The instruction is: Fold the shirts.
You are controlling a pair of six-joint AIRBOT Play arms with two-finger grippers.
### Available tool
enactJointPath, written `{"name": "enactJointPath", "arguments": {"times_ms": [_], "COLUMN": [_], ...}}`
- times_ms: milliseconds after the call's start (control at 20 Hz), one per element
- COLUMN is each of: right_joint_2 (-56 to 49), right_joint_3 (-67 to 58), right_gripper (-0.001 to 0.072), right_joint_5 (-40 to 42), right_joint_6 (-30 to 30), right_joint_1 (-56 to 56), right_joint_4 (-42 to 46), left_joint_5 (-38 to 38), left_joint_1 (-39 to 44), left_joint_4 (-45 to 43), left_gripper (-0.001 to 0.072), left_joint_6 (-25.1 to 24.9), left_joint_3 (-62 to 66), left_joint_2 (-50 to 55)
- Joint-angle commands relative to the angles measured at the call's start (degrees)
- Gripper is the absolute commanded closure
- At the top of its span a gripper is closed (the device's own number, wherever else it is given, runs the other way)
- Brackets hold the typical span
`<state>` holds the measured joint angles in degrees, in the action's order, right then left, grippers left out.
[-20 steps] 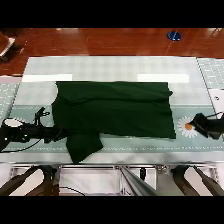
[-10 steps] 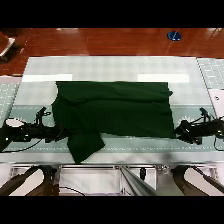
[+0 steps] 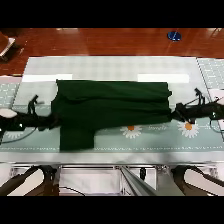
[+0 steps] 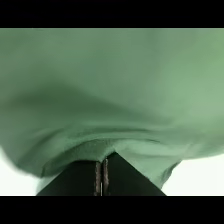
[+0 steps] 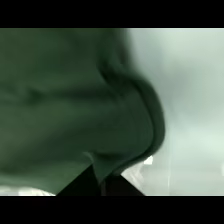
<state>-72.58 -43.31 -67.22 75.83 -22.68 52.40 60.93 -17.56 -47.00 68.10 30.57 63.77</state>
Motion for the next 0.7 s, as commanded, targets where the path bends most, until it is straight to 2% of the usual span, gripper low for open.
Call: {"name": "enactJointPath", "arguments": {"times_ms": [0,100,250,500,650], "right_joint_2": [-3.9,-8.3,-14.9,-25.2,-30.1], "right_joint_3": [-9.7,-15.0,-22.9,-35.2,-39.2], "right_gripper": [0.0691,0.0691,0.0691,0.0691,0.0691], "right_joint_5": [-0.9,-1.1,0.6,2.2,1.8], "right_joint_6": [0.0,-0.1,0.8,3.3,3.4], "right_joint_1": [1.0,2.4,4.7,5.4,5.4], "right_joint_4": [-3.0,-6.3,-6.5,-7.1,-8.9], "left_joint_5": [-2.4,-3.1,-2.8,5.7,6.2], "left_joint_1": [0.6,1.8,4.1,5.5,6.0], "left_joint_4": [6.2,9.3,9.5,9.3,9.4], "left_gripper": [0.0684,0.0684,0.0684,0.0684,0.0684], "left_joint_6": [0.1,0.2,4.1,8.7,9.7], "left_joint_3": [10.8,18.8,32.0,52.5,59.6], "left_joint_2": [3.1,9.2,21.3,39.9,45.9]}}
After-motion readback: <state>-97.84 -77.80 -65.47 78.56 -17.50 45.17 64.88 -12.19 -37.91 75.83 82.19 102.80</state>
